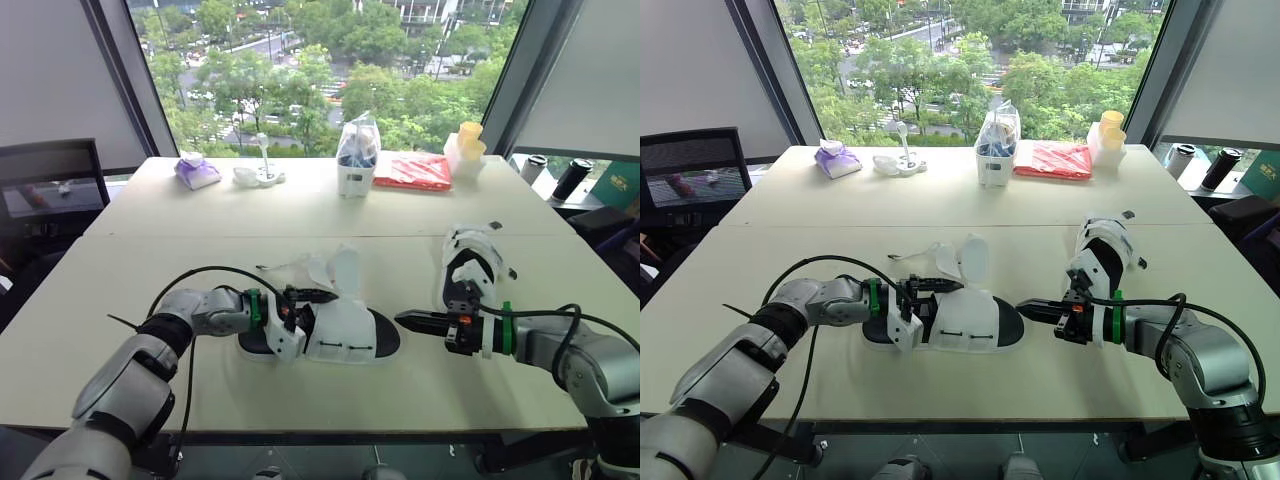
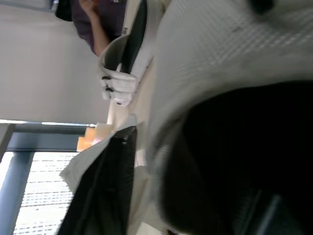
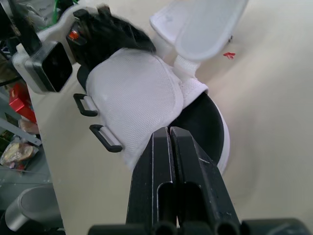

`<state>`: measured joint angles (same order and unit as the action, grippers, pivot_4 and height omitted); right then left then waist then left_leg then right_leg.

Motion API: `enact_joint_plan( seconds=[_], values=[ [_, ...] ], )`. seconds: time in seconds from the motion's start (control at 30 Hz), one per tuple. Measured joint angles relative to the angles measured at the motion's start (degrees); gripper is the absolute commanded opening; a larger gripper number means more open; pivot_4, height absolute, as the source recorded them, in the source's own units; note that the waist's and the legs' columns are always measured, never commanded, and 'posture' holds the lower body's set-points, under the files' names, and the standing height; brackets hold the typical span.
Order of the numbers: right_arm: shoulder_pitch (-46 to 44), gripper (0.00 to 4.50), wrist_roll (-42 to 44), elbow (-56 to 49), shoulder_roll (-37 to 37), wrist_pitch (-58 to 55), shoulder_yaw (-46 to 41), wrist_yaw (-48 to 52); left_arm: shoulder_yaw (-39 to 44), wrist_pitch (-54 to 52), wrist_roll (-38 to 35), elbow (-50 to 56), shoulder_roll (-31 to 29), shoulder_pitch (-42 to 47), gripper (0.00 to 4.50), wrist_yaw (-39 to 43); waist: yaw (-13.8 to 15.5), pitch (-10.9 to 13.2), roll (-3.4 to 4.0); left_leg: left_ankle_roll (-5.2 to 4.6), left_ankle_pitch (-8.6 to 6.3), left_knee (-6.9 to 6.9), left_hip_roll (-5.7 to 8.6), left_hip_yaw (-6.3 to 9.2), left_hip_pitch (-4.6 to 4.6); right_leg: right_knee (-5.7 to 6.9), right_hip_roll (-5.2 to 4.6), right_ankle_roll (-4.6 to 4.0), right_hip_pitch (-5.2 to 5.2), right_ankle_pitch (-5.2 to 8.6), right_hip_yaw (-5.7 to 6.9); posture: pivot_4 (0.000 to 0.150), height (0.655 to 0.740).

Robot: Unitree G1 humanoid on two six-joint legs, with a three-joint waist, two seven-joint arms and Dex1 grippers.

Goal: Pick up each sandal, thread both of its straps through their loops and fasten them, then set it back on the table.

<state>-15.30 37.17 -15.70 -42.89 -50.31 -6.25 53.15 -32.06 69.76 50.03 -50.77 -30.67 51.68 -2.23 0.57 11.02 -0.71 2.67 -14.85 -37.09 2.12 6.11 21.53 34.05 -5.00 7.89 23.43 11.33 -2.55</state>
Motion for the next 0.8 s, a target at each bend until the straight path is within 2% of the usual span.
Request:
enact_joint_plan(
  seconds=[0.03,0.17,0.23,0.33,0.4,0.43,0.5,0.57,0.67,0.8],
  values=[
    [0.0,0.0,-0.08,0.13,0.0,0.34,0.38,0.05,0.22,0.32,-0.98,0.61,-0.33,-0.14,4.46,0.32,-0.03,0.0,0.0,0.0,-0.01,0.05,0.0,-0.01,0.0,0.0,-0.01,0.04,0.02,0.02,0.0,0.15,0.74],
    [-0.87,0.0,-1.5,1.33,0.03,2.2,2.66,0.74,0.91,0.64,-7.12,2.8,-2.89,-2.71,4.46,4.59,-0.52,0.01,-0.01,-0.08,-0.06,0.16,0.01,-0.01,0.02,0.0,0.0,-0.07,0.1,-0.02,-0.01,0.15,0.74],
    [-1.03,0.0,-3.27,2.42,-0.3,3.97,4.9,1.9,1.65,0.85,-11.78,4.69,-5.99,-5.09,4.46,7.9,-1.16,0.03,-0.04,-0.08,-0.06,0.19,0.0,0.01,0.06,0.01,0.0,-0.09,0.13,0.0,-0.01,0.15,0.74],
    [-1.28,0.0,-6.27,4.4,-0.84,6.87,8.33,3.71,2.28,-0.88,-20.61,8.65,-11.44,-8.6,4.46,15.03,-1.69,0.04,-0.03,-0.08,-0.06,0.18,-0.01,-0.03,0.04,0.01,-0.01,-0.07,0.14,0.06,-0.02,0.15,0.74],
    [-1.97,0.0,-7.44,5.44,-0.67,8.09,10.03,4.41,3.42,-5.47,-30.11,12.28,-14.0,-12.67,4.46,21.52,-1.71,0.05,-0.01,-0.08,-0.06,0.16,-0.02,-0.04,0.02,0.04,-0.03,-0.09,0.13,0.2,-0.03,0.15,0.74],
    [-2.8,0.0,-7.82,6.29,-0.04,8.74,10.72,4.71,5.48,-12.67,-39.61,15.95,-14.5,-16.64,4.46,26.69,-1.7,0.05,0.0,-0.08,-0.06,0.15,-0.03,-0.03,0.01,0.05,-0.04,-0.12,0.13,0.2,-0.03,0.15,0.74],
    [-3.73,0.0,-8.41,7.2,0.78,9.56,11.3,4.86,7.92,-21.48,-49.03,20.12,-14.23,-19.83,4.46,31.05,-1.57,0.08,-0.04,-0.08,-0.06,0.11,-0.04,0.01,0.02,0.07,-0.04,-0.14,0.13,0.19,-0.01,0.15,0.74],
    [-5.21,0.0,-9.01,8.48,2.0,10.33,12.45,5.18,12.72,-35.91,-60.36,26.45,-13.66,-23.01,4.46,34.55,-1.39,0.1,-0.07,-0.08,-0.06,0.09,-0.04,0.09,0.05,0.11,-0.02,-0.14,0.12,0.2,0.01,0.15,0.74],
    [-6.4,0.0,-9.77,10.01,3.21,10.9,13.83,5.78,21.03,-59.95,-76.57,38.18,-13.03,-26.06,4.46,35.31,-1.43,0.1,-0.07,-0.09,-0.06,0.1,-0.01,0.14,0.06,0.09,-0.02,-0.1,0.1,0.22,0.03,0.15,0.74],
    [-6.9,0.0,-11.34,11.07,3.67,11.93,15.84,6.59,26.68,-81.73,-91.62,49.71,-9.68,-28.53,4.46,33.27,-1.59,0.1,-0.07,-0.1,-0.07,0.13,0.02,0.12,0.06,0.07,-0.02,-0.03,0.1,0.23,0.02,0.15,0.74]
  ],
)
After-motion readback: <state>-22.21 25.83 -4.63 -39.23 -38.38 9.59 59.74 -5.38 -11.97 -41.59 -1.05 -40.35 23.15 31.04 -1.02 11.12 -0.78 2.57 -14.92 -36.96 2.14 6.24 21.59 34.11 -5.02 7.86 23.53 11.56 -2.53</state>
